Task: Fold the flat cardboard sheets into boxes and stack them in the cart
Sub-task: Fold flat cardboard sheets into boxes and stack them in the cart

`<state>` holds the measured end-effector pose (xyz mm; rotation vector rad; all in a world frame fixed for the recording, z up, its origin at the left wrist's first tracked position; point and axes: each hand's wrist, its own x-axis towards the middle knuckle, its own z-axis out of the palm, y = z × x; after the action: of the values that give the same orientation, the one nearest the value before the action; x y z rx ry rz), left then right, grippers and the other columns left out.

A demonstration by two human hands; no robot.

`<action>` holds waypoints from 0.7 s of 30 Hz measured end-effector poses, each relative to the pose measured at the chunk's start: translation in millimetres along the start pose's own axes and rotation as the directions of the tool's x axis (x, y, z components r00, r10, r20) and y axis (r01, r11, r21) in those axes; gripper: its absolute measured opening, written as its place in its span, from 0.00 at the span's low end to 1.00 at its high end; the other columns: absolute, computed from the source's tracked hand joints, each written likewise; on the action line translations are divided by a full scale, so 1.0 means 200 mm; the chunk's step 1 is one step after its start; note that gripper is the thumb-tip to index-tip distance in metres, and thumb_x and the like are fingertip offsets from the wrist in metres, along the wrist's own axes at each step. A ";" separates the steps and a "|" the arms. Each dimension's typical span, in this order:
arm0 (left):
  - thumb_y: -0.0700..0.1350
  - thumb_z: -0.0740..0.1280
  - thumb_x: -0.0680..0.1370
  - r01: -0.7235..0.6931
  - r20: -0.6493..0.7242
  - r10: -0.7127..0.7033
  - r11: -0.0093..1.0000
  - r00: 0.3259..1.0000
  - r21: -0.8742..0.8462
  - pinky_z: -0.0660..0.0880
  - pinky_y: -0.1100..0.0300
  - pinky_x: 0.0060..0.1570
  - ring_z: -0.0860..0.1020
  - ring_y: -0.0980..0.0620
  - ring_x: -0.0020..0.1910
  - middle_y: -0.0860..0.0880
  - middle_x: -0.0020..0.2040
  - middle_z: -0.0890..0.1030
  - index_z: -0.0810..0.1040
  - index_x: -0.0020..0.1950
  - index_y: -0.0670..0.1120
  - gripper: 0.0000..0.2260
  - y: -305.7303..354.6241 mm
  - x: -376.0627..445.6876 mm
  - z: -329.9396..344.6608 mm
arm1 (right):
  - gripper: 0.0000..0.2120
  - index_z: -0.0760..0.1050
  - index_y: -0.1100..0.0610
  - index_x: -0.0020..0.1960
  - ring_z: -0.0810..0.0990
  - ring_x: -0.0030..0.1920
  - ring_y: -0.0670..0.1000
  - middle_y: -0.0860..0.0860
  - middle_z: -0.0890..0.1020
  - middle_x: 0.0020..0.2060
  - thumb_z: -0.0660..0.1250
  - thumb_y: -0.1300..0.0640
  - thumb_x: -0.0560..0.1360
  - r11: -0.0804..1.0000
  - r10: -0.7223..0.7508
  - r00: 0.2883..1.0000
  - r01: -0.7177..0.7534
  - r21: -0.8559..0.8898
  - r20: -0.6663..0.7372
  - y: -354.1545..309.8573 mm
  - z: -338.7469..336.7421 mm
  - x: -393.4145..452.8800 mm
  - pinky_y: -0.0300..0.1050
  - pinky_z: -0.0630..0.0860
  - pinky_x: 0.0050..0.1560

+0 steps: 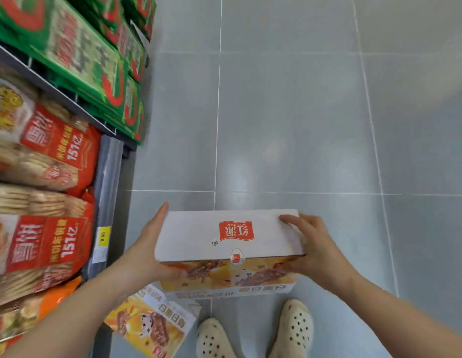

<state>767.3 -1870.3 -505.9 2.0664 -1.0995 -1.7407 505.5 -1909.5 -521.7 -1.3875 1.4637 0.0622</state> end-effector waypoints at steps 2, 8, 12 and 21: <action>0.45 0.76 0.46 -0.022 -0.035 0.022 1.000 0.999 0.009 0.65 0.60 0.61 0.63 0.59 0.62 0.56 0.64 0.62 0.45 0.74 0.52 0.62 0.16 -0.21 -0.08 | 0.42 0.58 0.48 0.71 0.64 0.68 0.51 0.50 0.57 0.68 0.76 0.62 0.64 0.996 -0.056 0.998 0.055 -0.065 -0.008 -0.19 -0.15 -0.16 0.43 0.67 0.65; 0.32 0.76 0.56 -0.156 -0.119 0.151 0.987 0.981 -0.032 0.76 0.67 0.39 0.72 0.64 0.48 0.58 0.50 0.72 0.63 0.55 0.62 0.39 0.63 -0.86 -0.31 | 0.48 0.44 0.45 0.74 0.58 0.73 0.51 0.47 0.41 0.74 0.74 0.57 0.67 0.943 -0.200 0.979 0.200 -0.267 0.025 -0.74 -0.57 -0.66 0.41 0.63 0.66; 0.34 0.74 0.53 -0.240 -0.169 0.235 0.971 0.957 -0.008 0.71 0.75 0.32 0.74 0.67 0.42 0.54 0.46 0.74 0.65 0.50 0.58 0.34 0.87 -1.25 -0.45 | 0.54 0.40 0.47 0.74 0.51 0.75 0.51 0.47 0.38 0.74 0.76 0.53 0.64 0.874 -0.278 0.956 0.294 -0.387 0.099 -1.05 -0.78 -0.97 0.43 0.56 0.71; 0.30 0.74 0.63 -0.382 -0.296 0.395 0.918 0.870 0.102 0.72 0.67 0.32 0.71 0.60 0.40 0.58 0.46 0.71 0.64 0.47 0.64 0.33 1.21 -1.85 -0.70 | 0.52 0.48 0.50 0.74 0.63 0.68 0.52 0.50 0.57 0.69 0.78 0.51 0.61 0.732 -0.449 0.892 0.401 -0.551 0.052 -1.56 -1.03 -1.46 0.42 0.63 0.67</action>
<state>795.1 -1835.5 -44.3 1.8862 -1.3403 -1.1636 537.6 -1944.0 -49.5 -2.2061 1.1963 0.1415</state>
